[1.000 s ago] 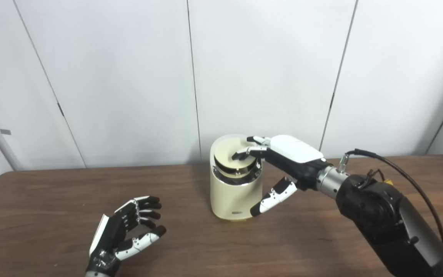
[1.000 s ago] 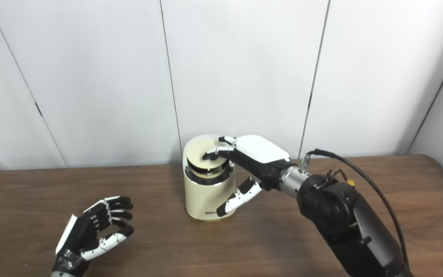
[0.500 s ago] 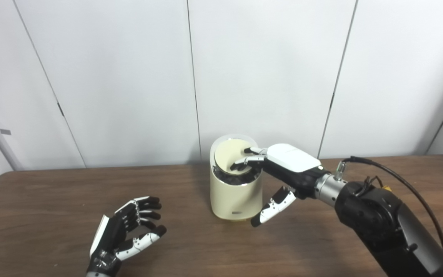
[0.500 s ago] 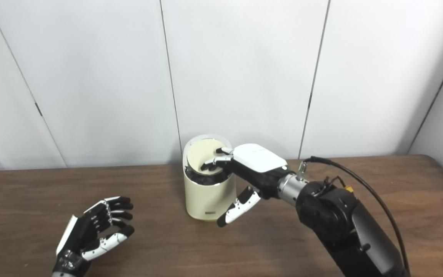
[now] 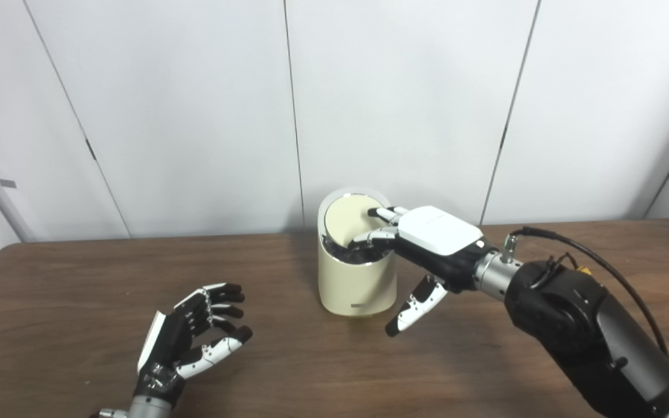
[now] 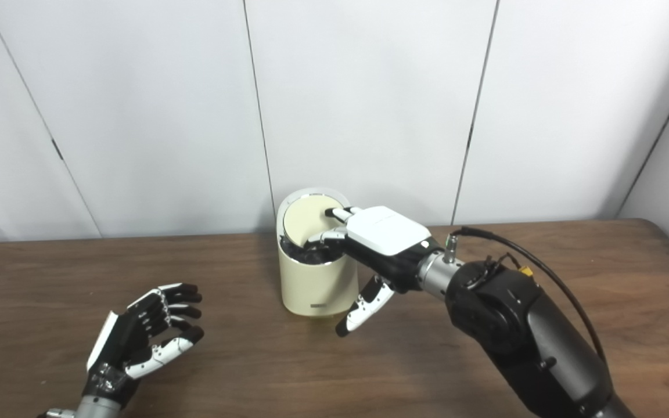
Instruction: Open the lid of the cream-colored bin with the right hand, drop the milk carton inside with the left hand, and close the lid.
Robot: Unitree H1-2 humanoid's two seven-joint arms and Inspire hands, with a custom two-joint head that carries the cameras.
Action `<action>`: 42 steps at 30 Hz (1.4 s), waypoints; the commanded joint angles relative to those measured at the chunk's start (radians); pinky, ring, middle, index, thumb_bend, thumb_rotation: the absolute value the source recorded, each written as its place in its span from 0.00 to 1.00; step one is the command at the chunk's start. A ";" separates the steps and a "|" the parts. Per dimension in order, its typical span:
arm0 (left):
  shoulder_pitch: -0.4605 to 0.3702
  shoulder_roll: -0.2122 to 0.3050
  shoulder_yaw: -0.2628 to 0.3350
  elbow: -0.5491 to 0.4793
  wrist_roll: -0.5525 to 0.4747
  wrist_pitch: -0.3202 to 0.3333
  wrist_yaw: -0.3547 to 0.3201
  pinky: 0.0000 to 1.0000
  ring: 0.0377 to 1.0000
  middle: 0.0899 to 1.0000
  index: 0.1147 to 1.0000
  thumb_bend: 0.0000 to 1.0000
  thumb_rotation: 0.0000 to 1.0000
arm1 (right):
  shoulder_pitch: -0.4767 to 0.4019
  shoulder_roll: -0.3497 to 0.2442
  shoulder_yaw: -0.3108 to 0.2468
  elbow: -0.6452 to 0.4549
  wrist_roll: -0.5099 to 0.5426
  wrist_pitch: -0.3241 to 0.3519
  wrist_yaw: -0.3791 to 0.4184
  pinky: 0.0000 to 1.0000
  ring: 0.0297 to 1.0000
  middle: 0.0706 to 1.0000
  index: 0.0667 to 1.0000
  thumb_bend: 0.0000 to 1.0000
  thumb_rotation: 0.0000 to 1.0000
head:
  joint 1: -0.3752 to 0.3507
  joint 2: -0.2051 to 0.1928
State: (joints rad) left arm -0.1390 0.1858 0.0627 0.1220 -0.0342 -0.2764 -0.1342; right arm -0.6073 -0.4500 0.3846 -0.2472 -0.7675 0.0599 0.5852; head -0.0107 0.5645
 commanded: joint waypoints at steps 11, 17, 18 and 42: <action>-0.015 0.013 0.005 -0.035 -0.009 -0.023 0.002 0.50 0.60 0.66 0.68 0.75 0.27 | -0.015 -0.020 0.005 -0.005 -0.030 0.018 0.067 1.00 1.00 0.81 0.83 0.81 0.48 | -0.003 -0.002; -0.017 0.011 0.006 -0.032 -0.014 -0.022 0.001 0.50 0.60 0.66 0.68 0.75 0.27 | -0.001 0.005 -0.073 -0.036 0.020 0.015 -0.012 0.99 0.99 0.79 0.83 0.79 0.44 | -0.002 -0.004; -0.017 0.011 0.005 -0.033 -0.015 -0.020 0.000 0.50 0.60 0.66 0.68 0.75 0.27 | 0.002 0.010 -0.087 -0.040 0.027 0.012 -0.027 1.00 0.99 0.79 0.83 0.79 0.44 | -0.002 -0.004; -0.019 0.016 0.004 -0.038 -0.015 -0.015 -0.004 0.52 0.61 0.67 0.69 0.75 0.24 | 0.279 0.160 -0.392 -0.051 0.347 0.057 -0.312 0.83 0.91 0.96 0.91 0.74 0.29 | -0.007 -0.003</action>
State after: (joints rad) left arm -0.1331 0.1872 0.0625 0.1148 -0.0388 -0.2767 -0.1371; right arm -0.3119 -0.2988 0.0069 -0.2753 -0.4679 0.1216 0.2996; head -0.0169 0.5614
